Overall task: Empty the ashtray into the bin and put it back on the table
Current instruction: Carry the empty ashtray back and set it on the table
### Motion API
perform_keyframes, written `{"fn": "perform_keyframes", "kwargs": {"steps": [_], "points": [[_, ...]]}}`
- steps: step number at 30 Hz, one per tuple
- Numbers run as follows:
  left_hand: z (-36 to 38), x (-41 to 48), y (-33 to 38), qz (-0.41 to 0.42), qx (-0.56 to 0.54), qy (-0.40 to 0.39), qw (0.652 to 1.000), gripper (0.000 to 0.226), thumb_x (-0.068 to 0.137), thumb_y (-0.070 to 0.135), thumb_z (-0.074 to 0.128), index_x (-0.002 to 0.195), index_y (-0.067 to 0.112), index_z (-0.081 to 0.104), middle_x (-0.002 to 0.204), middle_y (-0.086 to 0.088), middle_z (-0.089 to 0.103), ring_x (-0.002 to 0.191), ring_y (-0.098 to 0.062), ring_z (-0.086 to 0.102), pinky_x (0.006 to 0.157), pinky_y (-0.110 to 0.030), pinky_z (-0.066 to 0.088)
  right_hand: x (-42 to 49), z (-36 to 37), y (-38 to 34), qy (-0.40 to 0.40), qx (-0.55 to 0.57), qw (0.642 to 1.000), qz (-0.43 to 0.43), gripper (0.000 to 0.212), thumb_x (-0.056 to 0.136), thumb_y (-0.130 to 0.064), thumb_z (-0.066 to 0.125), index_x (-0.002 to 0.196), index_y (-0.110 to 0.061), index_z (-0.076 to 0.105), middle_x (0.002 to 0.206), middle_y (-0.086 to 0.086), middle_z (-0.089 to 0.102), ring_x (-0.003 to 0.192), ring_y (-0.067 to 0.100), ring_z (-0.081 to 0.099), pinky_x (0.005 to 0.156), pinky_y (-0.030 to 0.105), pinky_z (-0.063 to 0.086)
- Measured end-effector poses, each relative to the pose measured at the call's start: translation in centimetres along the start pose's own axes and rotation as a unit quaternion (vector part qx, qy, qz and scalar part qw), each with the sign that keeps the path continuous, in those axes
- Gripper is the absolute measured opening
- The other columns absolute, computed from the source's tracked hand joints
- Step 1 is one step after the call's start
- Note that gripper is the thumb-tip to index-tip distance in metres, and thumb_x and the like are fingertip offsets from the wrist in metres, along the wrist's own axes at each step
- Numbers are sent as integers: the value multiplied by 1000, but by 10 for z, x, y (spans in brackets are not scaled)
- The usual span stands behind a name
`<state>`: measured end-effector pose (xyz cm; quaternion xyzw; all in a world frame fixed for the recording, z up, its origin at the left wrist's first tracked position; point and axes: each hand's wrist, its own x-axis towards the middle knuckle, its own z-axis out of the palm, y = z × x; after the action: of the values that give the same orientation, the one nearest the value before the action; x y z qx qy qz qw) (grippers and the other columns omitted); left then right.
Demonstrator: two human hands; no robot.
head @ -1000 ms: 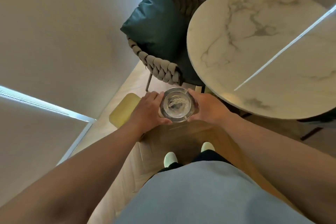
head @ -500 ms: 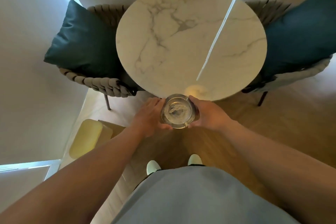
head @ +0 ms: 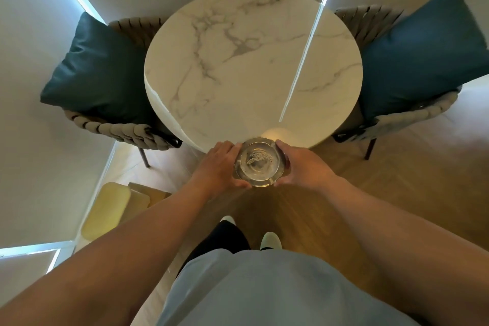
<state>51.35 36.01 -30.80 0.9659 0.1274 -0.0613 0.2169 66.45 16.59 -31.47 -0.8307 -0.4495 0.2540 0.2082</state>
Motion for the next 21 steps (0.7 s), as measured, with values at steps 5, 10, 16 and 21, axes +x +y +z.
{"fn": "perform_keyframes", "kwargs": {"steps": [5,10,16,21], "points": [[-10,32,-8,3,-9,5,1000,105,59,56,83,141,10,37,125,-8,50,114,-23,42,99,-36,40,29,-16,9,-2,-5,1000,15,101,56,-45,92,138,-24,36,104,-3,66,86,17,61,74,36,56],[-26,79,-30,9,-9,8,1000,106,60,56,83,142,9,35,128,-9,51,115,-23,43,100,-35,39,80,-32,15,-3,-13,1000,27,101,57,-44,93,138,-26,36,90,-10,59,79,16,59,67,31,51],[-52,147,-71,4,-35,11,999,104,54,52,87,136,7,42,121,-8,54,111,-22,43,97,-33,39,154,-53,22,-11,-8,998,56,108,59,-45,91,147,-24,32,98,0,62,85,20,58,75,41,53],[-72,197,-98,12,-56,4,998,97,52,50,89,131,14,46,114,-4,54,107,-21,45,93,-32,41,206,-67,26,-5,7,997,77,106,59,-43,91,146,-24,34,102,1,63,89,22,58,76,39,51]]}}
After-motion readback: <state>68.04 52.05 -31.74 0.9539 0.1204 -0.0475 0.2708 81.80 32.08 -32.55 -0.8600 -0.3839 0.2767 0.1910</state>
